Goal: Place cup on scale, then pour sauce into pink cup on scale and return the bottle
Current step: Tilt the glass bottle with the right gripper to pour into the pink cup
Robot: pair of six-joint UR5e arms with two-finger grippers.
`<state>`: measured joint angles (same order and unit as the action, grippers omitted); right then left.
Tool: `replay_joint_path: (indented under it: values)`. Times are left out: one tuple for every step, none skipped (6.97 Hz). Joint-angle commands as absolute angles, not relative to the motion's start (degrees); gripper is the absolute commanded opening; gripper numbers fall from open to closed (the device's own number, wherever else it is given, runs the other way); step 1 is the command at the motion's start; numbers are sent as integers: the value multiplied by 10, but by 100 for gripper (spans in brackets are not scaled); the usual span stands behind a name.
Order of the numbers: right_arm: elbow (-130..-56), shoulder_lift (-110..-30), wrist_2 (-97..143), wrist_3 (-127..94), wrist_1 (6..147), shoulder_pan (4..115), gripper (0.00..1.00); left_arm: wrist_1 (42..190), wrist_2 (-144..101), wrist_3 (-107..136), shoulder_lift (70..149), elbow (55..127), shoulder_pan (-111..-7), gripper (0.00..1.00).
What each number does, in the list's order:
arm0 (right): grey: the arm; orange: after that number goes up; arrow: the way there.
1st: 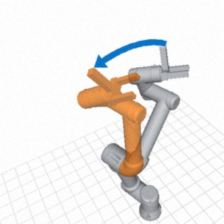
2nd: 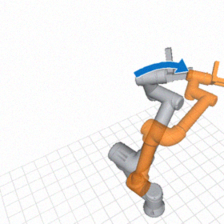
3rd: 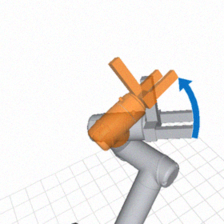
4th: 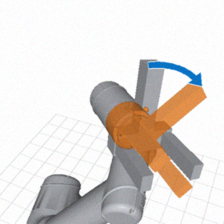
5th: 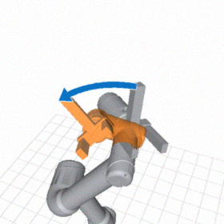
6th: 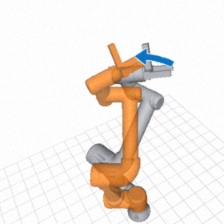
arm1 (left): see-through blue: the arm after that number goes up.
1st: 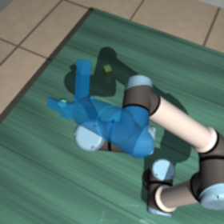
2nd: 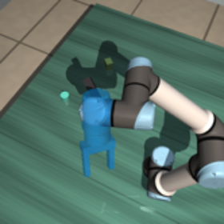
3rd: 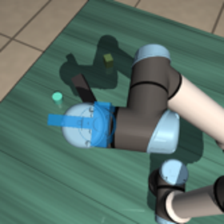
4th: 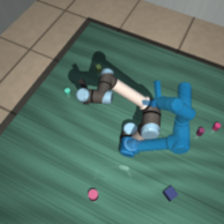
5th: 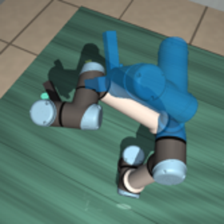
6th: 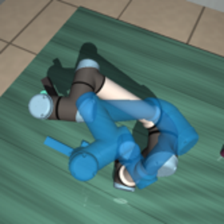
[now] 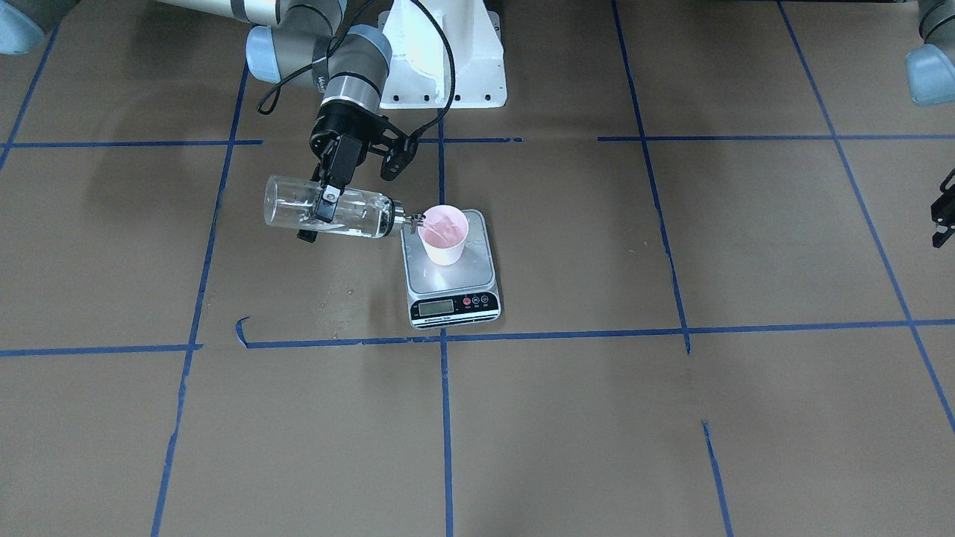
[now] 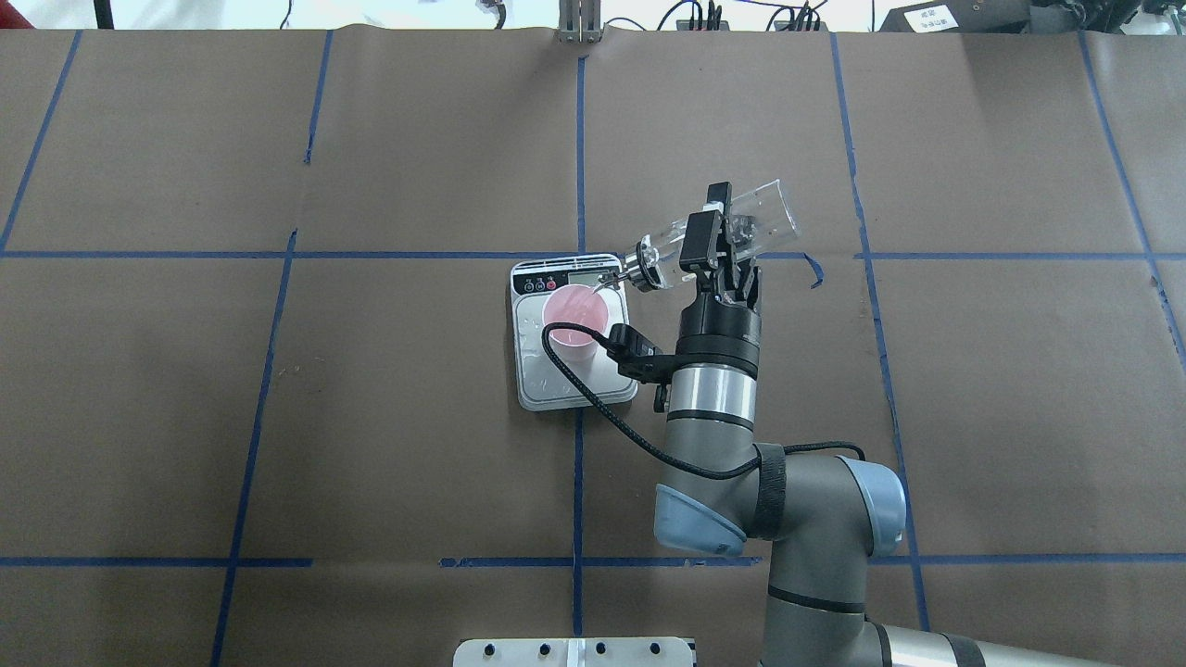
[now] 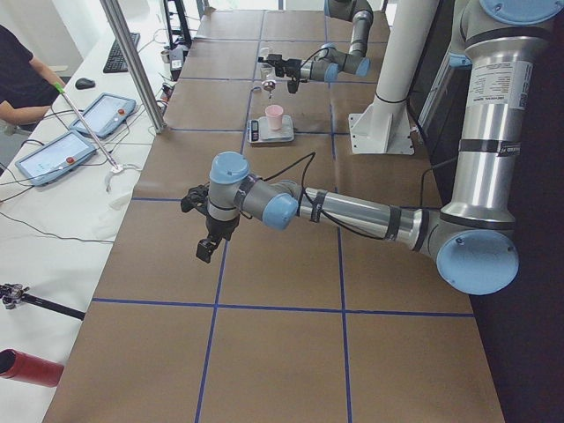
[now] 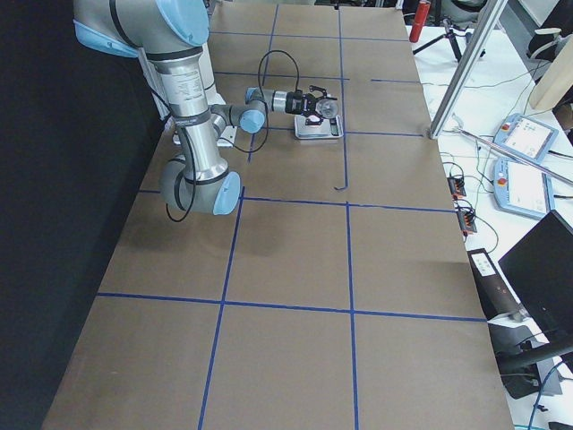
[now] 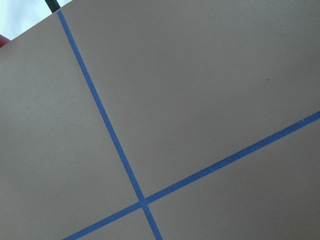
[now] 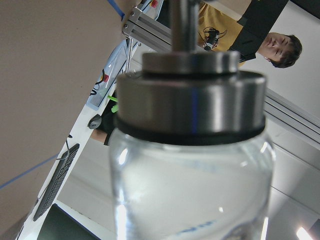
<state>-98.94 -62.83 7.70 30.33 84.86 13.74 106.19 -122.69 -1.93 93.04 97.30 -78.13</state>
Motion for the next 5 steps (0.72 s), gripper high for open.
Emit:
replay_joint_path:
  values:
    - [-990, -630, 80, 306, 814, 138, 0, 1063, -1227, -19, 932, 970, -781, 100]
    - [-985, -638, 87, 298, 763, 138, 0, 1063, -1227, -19, 933, 971, -781, 100]
    - [-972, -655, 95, 248, 727, 137, 0, 1063, -1227, -19, 936, 971, -781, 100]
    - [-963, -664, 111, 189, 702, 135, 0, 1063, -1227, -19, 936, 974, -781, 100]
    - [-965, -662, 138, 131, 691, 135, 0, 1062, -1227, -19, 936, 976, -781, 100]
